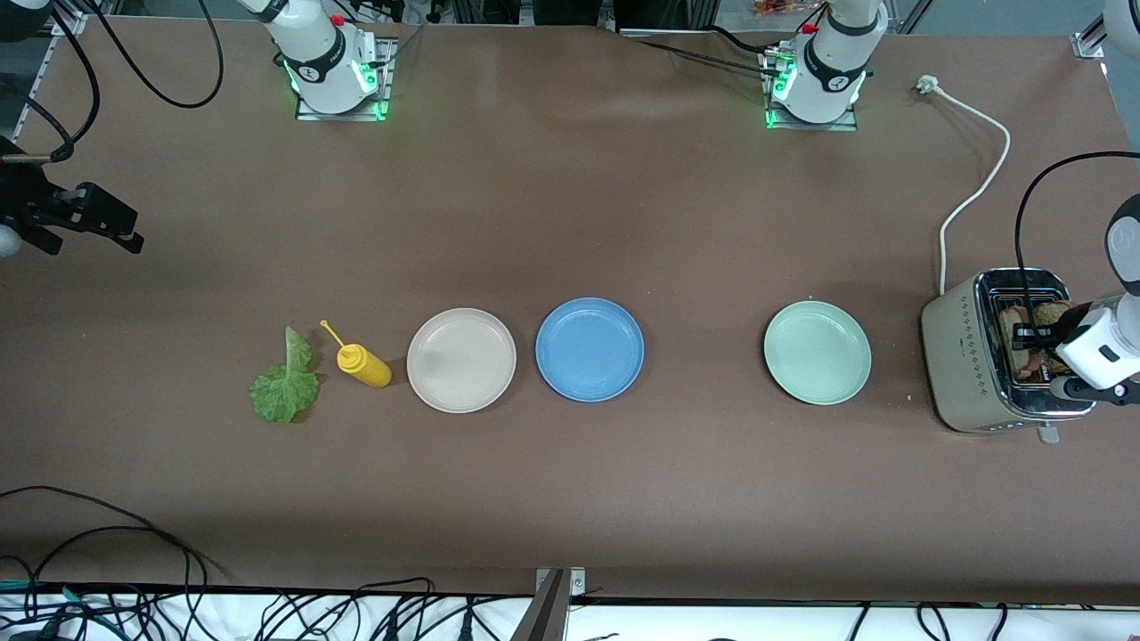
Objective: Make sandwich in blue plate with both arms
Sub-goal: 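Move the left gripper over the toaster and lower onto a bread slice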
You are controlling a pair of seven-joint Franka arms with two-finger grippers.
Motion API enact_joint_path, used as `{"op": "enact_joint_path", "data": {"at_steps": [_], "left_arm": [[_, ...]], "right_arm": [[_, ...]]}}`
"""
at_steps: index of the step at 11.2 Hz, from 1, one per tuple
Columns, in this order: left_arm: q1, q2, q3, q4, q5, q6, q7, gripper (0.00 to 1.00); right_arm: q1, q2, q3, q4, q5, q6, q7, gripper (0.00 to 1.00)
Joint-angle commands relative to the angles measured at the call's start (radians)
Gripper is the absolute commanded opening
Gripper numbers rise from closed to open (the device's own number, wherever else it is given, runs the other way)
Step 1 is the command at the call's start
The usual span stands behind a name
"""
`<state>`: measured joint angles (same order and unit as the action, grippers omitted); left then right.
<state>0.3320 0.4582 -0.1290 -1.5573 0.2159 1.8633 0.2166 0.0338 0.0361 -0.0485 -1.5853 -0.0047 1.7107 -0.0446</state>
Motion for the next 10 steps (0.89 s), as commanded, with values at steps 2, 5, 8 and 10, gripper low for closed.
{"op": "enact_joint_path", "data": {"at_steps": [2, 5, 8, 10], "left_arm": [[-0.001, 0.004, -0.003, 0.019, 0.028, -0.042, 0.007, 0.00], [-0.005, -0.041, -0.012, 0.031, 0.030, -0.104, 0.004, 0.00], [-0.033, -0.108, -0.023, 0.034, 0.036, -0.183, 0.006, 0.00], [-0.083, -0.140, -0.043, 0.036, 0.101, -0.217, 0.006, 0.00]], "right_arm": [[0.003, 0.007, -0.002, 0.021, -0.003, -0.017, 0.008, 1.00], [0.003, 0.007, -0.002, 0.021, -0.003, -0.017, 0.008, 1.00], [0.002, 0.008, -0.002, 0.021, -0.003, -0.019, 0.005, 1.00], [0.002, 0.007, -0.002, 0.021, -0.005, -0.019, 0.008, 1.00]]}}
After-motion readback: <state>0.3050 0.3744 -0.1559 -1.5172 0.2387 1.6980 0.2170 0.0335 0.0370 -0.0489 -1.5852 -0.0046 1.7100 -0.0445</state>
